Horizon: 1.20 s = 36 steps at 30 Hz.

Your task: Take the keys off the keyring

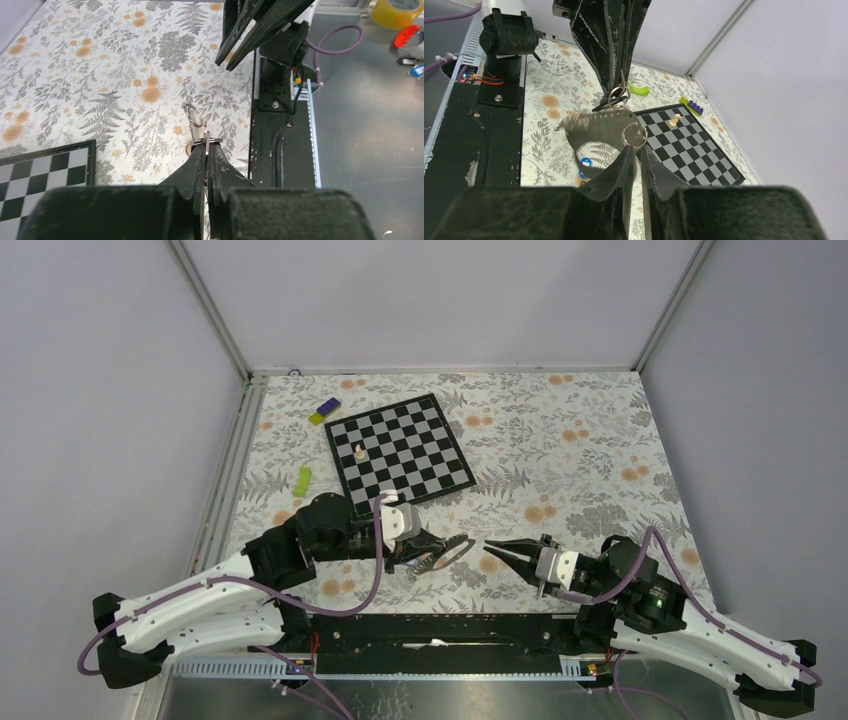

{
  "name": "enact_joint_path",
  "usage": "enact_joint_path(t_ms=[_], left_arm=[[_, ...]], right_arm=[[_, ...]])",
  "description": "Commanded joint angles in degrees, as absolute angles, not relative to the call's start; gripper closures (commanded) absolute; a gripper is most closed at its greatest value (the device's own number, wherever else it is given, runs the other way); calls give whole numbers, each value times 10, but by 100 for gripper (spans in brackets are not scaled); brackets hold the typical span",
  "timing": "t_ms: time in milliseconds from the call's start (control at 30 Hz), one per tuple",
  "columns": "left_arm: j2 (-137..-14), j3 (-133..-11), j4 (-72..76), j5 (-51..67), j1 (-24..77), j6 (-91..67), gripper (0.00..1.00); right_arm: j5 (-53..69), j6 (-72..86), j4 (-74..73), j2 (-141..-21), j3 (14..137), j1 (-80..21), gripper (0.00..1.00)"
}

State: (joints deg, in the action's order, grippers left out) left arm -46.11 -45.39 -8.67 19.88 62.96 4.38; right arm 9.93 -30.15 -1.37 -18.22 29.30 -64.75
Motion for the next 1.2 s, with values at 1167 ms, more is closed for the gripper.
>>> enact_joint_path(t_ms=[1167], left_arm=[[-526, -713, -418, 229, 636, 664, 100]], right_arm=[[152, -94, 210, -266, 284, -645, 50]])
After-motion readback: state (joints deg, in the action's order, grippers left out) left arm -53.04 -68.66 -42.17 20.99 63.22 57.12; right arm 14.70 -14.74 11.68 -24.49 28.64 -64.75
